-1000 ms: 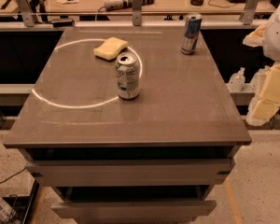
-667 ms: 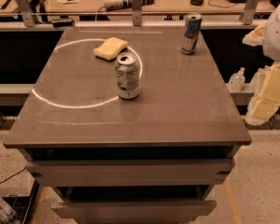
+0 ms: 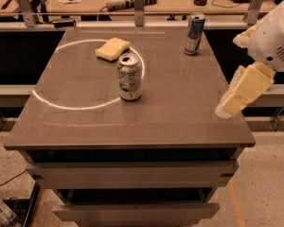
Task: Move 7up can near sponge
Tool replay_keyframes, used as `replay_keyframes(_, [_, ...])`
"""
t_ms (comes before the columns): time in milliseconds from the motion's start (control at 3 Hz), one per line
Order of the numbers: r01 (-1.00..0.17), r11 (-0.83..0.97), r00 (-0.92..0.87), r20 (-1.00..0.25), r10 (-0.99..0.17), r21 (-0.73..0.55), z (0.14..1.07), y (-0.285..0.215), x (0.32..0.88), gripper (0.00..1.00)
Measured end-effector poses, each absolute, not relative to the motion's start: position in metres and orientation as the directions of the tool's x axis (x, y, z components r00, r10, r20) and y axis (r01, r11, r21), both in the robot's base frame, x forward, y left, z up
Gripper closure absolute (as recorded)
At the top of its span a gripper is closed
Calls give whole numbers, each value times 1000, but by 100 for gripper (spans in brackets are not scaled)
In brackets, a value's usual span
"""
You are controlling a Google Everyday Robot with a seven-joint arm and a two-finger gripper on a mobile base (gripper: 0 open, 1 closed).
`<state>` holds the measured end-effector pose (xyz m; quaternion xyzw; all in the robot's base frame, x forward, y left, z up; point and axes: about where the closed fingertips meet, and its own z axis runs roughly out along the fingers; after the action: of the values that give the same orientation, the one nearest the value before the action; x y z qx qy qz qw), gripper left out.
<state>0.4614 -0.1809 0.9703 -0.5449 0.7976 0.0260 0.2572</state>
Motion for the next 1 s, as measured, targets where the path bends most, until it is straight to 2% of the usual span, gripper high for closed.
replay_keyframes(667, [-832,536,-313,-674,-669,-146,957,-139,509,0])
replay_keyframes(1000, [-850,517,-290,-735,-613,-96,955,-103,527,0])
